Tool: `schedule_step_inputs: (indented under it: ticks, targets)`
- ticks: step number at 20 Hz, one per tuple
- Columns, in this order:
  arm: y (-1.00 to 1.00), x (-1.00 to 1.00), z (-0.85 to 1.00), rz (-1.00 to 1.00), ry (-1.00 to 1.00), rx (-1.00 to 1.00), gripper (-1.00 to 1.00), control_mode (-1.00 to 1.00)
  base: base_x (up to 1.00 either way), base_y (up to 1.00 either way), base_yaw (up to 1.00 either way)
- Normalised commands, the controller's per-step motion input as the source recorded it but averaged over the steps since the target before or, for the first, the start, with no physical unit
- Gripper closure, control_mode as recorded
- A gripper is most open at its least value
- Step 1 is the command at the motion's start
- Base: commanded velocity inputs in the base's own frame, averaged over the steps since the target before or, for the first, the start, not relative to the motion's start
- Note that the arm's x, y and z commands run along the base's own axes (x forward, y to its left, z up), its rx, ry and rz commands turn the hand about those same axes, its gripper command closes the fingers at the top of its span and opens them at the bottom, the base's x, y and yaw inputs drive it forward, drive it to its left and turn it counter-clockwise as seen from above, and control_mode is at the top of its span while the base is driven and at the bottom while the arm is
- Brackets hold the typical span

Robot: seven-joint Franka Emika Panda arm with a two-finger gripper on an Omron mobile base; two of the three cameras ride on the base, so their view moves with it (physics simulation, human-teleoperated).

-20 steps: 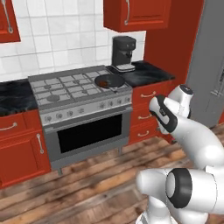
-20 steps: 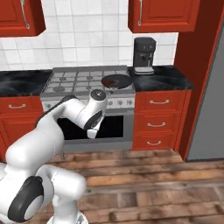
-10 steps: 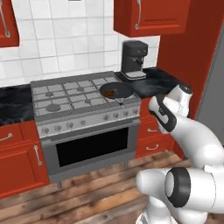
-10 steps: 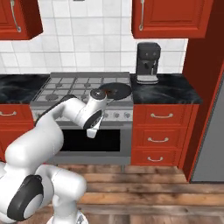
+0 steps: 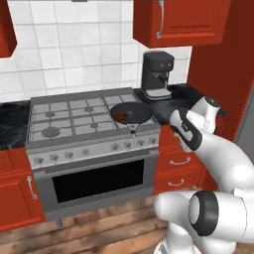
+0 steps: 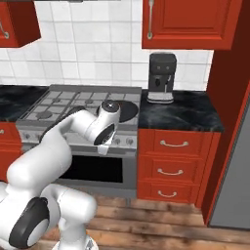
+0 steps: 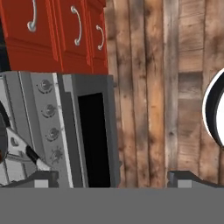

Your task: Take the chicken drumsticks from the pan and place one on each plate on the dining counter.

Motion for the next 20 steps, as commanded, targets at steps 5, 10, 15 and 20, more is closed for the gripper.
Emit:
schedule_step_inputs:
  ticks: [5,10,15,20]
  targets:
    - [0.0,0.0,0.0,0.0,0.0,0.0,-1.0,1.0,0.61,-0.51,0.26]
    - [0.0,0.0,0.0,0.0,0.0,0.0,-1.0,1.0,0.55,-0.51,0.24]
    - [0.0,0.0,0.0,0.0,0.0,0.0,-1.0,1.0,0.64,-0.4,0.22]
    - [0.0,0.0,0.0,0.0,0.0,0.0,-1.0,1.0,0.47,-0.61,0.22]
